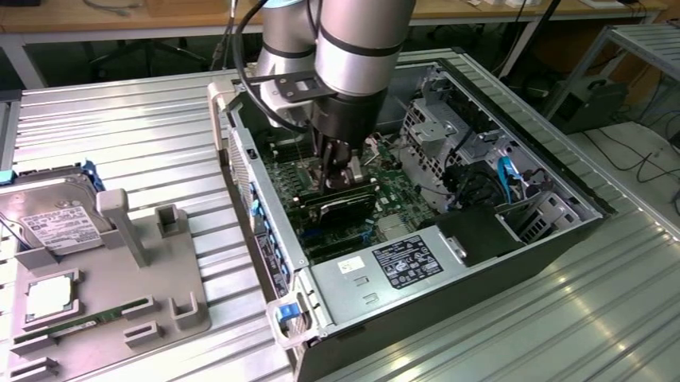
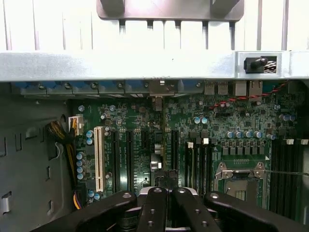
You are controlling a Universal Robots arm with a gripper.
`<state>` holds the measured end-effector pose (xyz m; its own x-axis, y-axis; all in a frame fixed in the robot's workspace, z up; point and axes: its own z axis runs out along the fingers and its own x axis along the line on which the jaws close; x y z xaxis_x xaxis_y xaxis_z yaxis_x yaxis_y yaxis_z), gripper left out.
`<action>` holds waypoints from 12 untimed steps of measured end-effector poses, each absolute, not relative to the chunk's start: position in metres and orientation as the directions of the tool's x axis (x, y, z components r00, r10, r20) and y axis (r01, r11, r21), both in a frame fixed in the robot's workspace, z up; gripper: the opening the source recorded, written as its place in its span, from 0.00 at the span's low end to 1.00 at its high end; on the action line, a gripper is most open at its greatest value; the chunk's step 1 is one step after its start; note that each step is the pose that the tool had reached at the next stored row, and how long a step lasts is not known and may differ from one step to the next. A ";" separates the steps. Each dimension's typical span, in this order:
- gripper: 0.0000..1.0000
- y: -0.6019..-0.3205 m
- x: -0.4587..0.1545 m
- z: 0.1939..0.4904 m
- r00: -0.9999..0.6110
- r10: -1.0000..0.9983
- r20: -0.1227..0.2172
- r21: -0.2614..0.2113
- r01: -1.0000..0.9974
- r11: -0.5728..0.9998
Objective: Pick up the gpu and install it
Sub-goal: 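Press down on the gpu until it lock into place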
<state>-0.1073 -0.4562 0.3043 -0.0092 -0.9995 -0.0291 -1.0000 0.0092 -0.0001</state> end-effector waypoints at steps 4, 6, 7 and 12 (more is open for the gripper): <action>0.11 -0.456 -0.108 0.304 -0.009 -1.000 -0.029 0.001 -1.000 0.009; 0.11 -0.456 -0.108 0.304 -0.009 -1.000 -0.029 0.001 -1.000 0.009; 0.11 -0.456 -0.108 0.303 -0.009 -1.000 -0.029 0.001 -1.000 0.009; 0.11 -0.456 -0.108 0.303 -0.001 -1.000 -0.029 0.001 -1.000 0.001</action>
